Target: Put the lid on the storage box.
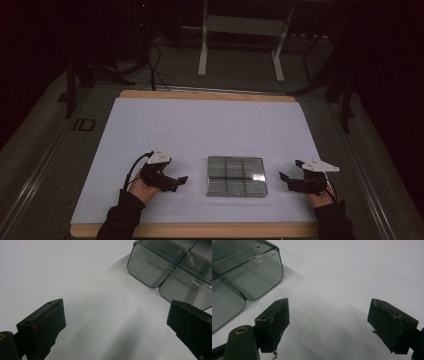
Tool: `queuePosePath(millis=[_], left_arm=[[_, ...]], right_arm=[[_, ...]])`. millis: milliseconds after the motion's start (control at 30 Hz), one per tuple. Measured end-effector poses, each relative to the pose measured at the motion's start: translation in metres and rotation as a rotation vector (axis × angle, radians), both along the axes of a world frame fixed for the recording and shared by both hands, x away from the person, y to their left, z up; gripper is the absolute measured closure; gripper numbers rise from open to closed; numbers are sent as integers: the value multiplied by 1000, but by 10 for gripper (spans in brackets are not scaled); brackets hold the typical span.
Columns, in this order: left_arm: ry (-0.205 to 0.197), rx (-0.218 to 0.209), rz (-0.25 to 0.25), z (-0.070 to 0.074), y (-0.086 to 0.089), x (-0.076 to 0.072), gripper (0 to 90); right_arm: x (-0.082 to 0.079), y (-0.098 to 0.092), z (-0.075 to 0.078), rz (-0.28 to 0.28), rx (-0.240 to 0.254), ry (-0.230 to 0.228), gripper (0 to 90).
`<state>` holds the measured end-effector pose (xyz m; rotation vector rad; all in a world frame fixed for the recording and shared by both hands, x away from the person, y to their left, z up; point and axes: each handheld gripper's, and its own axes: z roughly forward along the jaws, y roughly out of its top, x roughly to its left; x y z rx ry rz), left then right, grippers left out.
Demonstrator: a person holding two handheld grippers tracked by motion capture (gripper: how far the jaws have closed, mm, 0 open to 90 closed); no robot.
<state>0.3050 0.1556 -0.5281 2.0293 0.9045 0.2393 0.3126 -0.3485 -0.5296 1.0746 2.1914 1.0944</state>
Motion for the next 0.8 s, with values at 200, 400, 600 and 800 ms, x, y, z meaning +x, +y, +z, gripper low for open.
queuePosePath(millis=[200,400,600,800], left_arm=[[6,20,28,-5,5,-2,25],[-1,38,62,-6,8,-4,25],[-9,68,85,-11,8,-6,25],[-27,96,98,-11,7,-8,24]], right_arm=[[-1,-2,-1,-8,-3,4,175],[-2,-2,-2,-10,-8,1,175],[-3,-3,-2,-18,-4,-4,174],[-3,-3,-3,-18,-8,-2,175]])
